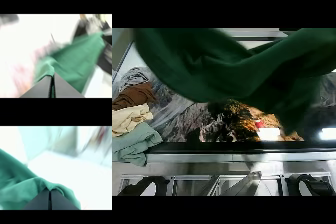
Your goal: Fold the shirts.
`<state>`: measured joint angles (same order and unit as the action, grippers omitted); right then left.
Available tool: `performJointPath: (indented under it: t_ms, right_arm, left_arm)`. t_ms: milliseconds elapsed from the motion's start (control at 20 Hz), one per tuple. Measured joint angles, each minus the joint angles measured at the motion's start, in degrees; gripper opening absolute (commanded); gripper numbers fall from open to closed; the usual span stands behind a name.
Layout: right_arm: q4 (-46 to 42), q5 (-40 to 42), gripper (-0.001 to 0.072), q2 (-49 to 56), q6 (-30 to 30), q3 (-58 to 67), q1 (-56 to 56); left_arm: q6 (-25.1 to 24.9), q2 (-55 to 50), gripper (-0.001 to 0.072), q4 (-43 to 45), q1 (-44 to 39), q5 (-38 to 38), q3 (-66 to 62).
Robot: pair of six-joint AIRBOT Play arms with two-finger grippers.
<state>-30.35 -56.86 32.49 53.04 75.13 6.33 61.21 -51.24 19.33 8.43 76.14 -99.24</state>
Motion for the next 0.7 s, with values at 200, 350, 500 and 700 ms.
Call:
performJointPath:
  t_ms: [200, 350, 500, 700]
  right_arm:
    - [-2.3, 0.1, 0.0020, 1.5, 0.0, 5.4, 1.0]
    - [0.1, -5.9, 0.0021, 11.5, 0.0, 6.0, 1.2]
    - [1.8, -10.1, 0.0021, 24.7, 0.0, 5.4, 0.1]
    - [2.9, -9.0, 0.0548, 44.3, 0.2, 5.1, -3.6]
  left_arm:
    - [0.5, 6.8, 0.0019, 2.4, 1.4, -7.6, -0.5]
    - [2.9, 4.4, 0.0018, 4.5, -0.1, -6.9, 7.9]
    - [2.5, -2.8, 0.0014, 4.9, -3.5, -7.6, 19.4]
    - [-2.1, -17.1, 0.0719, 5.3, -6.2, -11.3, 28.8]
